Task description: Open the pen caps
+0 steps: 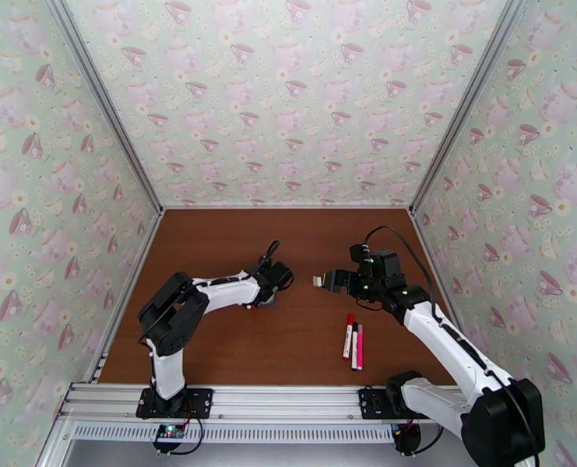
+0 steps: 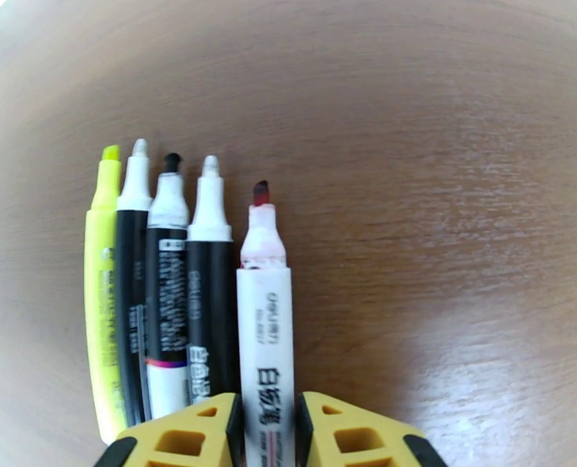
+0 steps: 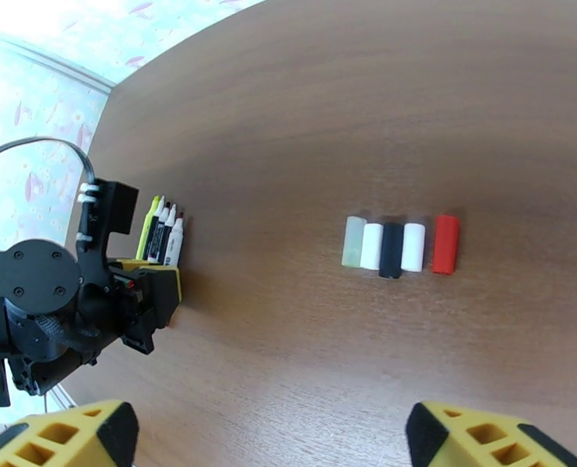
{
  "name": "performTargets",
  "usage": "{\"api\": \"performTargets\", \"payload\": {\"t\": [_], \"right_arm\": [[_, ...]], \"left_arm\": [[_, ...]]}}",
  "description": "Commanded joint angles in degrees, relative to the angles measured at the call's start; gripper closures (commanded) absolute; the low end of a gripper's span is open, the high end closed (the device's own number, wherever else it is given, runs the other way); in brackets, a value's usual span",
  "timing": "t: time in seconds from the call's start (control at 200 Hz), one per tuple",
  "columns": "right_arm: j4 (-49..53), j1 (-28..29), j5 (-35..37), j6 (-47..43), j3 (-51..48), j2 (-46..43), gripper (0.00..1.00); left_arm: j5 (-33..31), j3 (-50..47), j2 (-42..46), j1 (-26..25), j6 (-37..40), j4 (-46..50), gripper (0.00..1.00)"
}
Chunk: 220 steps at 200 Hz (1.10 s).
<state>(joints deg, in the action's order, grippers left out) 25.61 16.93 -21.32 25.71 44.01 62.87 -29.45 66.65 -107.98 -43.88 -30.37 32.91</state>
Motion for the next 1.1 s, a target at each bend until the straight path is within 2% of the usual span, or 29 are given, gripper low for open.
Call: {"api": "performTargets", "payload": {"t": [0.0,0.145,0.315,0.446,0.551,0.766,1.097], "right_arm": [[3.06,0.59,3.79,2.69,-1.43,-0.3,0.11],[7.56,2.74,10.55,4.45,-1.06,0.27,0.22],[10.62,4.61,16.05,8.62,-2.21,1.56,0.39],[13.38,6.4,21.71,10.48,-2.7,3.52,0.5],[14.0,6.44,23.7,10.93,-3.51,5.65,0.54],[13.09,6.45,23.76,9.7,-5.11,9.59,0.56],[11.66,6.45,24.18,8.59,-5.25,13.01,0.6]], "left_arm": [[-0.18,1.47,5.19,0.33,0.31,0.85,0.72],[3.92,-0.72,10.59,0.54,-0.39,-0.85,0.73],[17.33,-7.19,18.79,0.55,0.36,-10.16,0.72],[24.66,-13.52,25.02,0.3,-0.12,-16.82,0.72],[29.29,-17.05,29.69,0.19,-0.17,-21.27,0.71],[32.02,-21.39,37.02,0.71,-2.09,-25.45,0.67],[34.06,-23.04,38.9,0.8,-3.09,-27.43,0.65]]}}
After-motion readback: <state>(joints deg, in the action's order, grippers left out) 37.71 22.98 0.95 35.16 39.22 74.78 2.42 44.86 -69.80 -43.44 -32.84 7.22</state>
